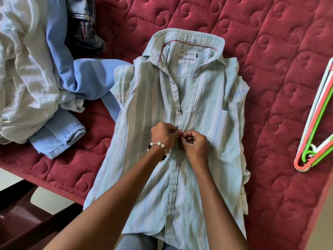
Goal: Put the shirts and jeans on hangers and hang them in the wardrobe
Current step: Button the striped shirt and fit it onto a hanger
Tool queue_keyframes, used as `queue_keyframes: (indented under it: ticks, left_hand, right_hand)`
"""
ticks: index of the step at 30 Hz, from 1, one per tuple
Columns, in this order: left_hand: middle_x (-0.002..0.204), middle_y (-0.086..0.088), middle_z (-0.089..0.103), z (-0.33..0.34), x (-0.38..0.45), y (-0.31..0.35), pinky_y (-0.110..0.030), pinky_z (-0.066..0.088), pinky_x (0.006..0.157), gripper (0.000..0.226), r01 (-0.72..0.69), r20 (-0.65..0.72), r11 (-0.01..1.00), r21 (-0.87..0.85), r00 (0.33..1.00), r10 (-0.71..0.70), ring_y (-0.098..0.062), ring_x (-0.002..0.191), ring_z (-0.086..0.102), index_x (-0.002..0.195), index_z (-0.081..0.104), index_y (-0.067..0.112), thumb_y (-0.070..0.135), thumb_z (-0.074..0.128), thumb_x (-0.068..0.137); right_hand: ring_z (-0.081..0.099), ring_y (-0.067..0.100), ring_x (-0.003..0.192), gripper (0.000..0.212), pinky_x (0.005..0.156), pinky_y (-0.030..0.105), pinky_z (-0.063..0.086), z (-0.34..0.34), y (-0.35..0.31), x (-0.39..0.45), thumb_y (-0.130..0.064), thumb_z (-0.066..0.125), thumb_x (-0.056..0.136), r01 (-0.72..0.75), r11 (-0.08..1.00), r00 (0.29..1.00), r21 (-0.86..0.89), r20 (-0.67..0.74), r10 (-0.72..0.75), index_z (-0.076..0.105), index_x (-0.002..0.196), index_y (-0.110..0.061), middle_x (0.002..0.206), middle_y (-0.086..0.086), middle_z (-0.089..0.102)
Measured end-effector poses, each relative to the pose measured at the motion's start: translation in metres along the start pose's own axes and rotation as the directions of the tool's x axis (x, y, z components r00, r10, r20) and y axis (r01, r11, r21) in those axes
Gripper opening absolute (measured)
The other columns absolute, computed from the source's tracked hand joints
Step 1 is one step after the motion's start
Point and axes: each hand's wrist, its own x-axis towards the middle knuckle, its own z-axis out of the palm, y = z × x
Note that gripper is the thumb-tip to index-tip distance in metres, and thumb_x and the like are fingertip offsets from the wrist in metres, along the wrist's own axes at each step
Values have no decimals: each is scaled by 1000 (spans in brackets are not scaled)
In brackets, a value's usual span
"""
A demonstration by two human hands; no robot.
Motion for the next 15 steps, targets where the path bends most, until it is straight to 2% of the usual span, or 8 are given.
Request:
queue_keyframes:
  ticks: [4, 6, 9, 12, 13, 15]
  left_hand:
    - [89, -9, 73, 3, -1, 0, -21, 48, 79, 18, 7, -40, 1000, -3, 999, -8, -19, 89, 67, 95, 75, 7, 18, 74, 81]
    - [86, -8, 72, 4, 0, -3, -22, 47, 77, 16, 23, -25, 999, -22, 999, -23, -20, 87, 66, 94, 74, 8, 17, 73, 81]
    - [81, -5, 69, 5, 1, -6, -20, 45, 72, 9, 52, 20, 997, -54, 998, -51, -22, 88, 67, 90, 72, 10, 12, 71, 82]
    - [84, -8, 70, 3, 3, -6, -21, 48, 74, 9, 40, 61, 998, -49, 997, -37, -20, 81, 65, 91, 71, 9, 10, 71, 82]
    - [83, -7, 70, 2, 3, -5, -20, 47, 73, 10, 17, 59, 1000, -25, 998, -16, -17, 77, 63, 92, 71, 9, 11, 72, 82]
    - [84, -6, 71, 0, 5, -1, -20, 46, 72, 10, -40, -6, 997, 61, 999, 41, -16, 78, 64, 92, 72, 12, 14, 69, 83]
  right_hand:
    - [55, 11, 59, 24, 61, 36, 51, -1, 2, -3, -1, 72, 80, 0, 997, 1000, 80, 20, -2, 65, 71, -21, 63, -2, 61]
    - [56, 14, 62, 24, 61, 34, 49, -3, 1, -2, 1, 71, 81, -70, 986, 997, 151, 46, 64, 66, 71, -21, 65, 1, 63]
    - [53, 16, 62, 18, 60, 31, 46, -8, -8, 1, 3, 64, 86, -227, 937, 970, 265, 151, 192, 66, 75, -11, 64, 4, 61]
    - [52, 14, 57, 24, 52, 24, 46, -14, -12, 10, 5, 54, 92, -274, 944, 940, 183, 259, 223, 62, 76, -12, 60, 2, 57]
    - [54, 15, 57, 26, 51, 26, 48, -15, -13, 14, 4, 52, 92, -253, 960, 944, 116, 247, 219, 61, 77, -15, 61, 2, 58]
    - [58, 19, 61, 27, 57, 34, 53, -14, -15, 19, -1, 51, 91, -133, 991, 983, -26, 121, 135, 59, 76, -21, 63, 0, 60]
